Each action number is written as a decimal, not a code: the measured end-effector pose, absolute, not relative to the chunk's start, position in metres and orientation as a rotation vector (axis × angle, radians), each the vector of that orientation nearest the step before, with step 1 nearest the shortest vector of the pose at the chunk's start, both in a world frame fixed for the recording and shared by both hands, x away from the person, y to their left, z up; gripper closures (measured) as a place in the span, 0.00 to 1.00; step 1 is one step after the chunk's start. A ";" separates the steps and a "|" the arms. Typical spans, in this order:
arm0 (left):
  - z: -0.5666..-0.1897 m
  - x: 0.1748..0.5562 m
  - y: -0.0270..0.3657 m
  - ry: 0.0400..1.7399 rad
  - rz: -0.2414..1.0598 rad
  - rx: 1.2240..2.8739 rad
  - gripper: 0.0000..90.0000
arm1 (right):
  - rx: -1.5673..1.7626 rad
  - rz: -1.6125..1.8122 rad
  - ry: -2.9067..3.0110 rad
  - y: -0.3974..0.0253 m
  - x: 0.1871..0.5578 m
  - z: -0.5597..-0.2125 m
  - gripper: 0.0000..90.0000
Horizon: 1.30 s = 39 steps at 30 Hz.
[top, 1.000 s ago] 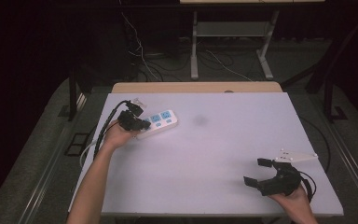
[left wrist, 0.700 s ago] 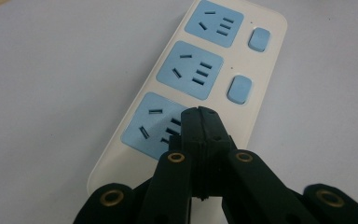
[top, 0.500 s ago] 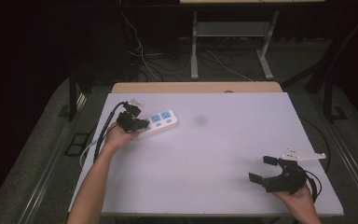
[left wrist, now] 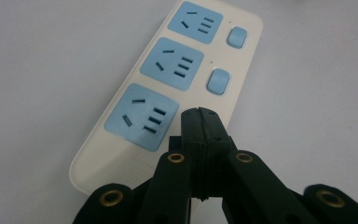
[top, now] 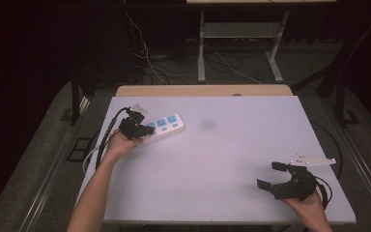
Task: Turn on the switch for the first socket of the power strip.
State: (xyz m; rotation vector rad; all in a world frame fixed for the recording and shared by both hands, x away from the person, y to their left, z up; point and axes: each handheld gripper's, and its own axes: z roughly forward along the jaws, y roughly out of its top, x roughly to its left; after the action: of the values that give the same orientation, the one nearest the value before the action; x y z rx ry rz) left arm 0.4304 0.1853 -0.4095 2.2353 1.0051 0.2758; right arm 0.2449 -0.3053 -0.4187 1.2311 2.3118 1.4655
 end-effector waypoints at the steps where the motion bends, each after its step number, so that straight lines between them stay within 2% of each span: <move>1: -0.410 0.431 0.185 1.005 0.273 2.231 0.99 | 1.228 1.465 2.312 -0.305 0.245 -0.419 0.00; 17: -0.417 0.436 0.195 1.093 0.154 2.128 1.00 | 1.215 1.468 2.312 -0.304 0.243 -0.418 0.00; 26: -0.419 0.439 0.187 1.114 0.159 2.118 1.00 | 1.210 1.469 2.309 -0.305 0.242 -0.417 0.00; 34: -0.416 0.436 0.180 1.118 0.215 2.161 0.99 | 1.216 1.474 2.298 -0.307 0.243 -0.417 0.00; 39: -0.414 0.435 0.179 1.143 0.199 2.154 0.99 | 1.215 1.475 2.296 -0.307 0.242 -0.416 0.00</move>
State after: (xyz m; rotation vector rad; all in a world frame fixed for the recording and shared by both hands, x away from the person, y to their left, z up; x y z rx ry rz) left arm 0.4353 0.1789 -0.4136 2.1541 1.1426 0.1990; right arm 0.2423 -0.3072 -0.4161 1.2152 2.2964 1.4745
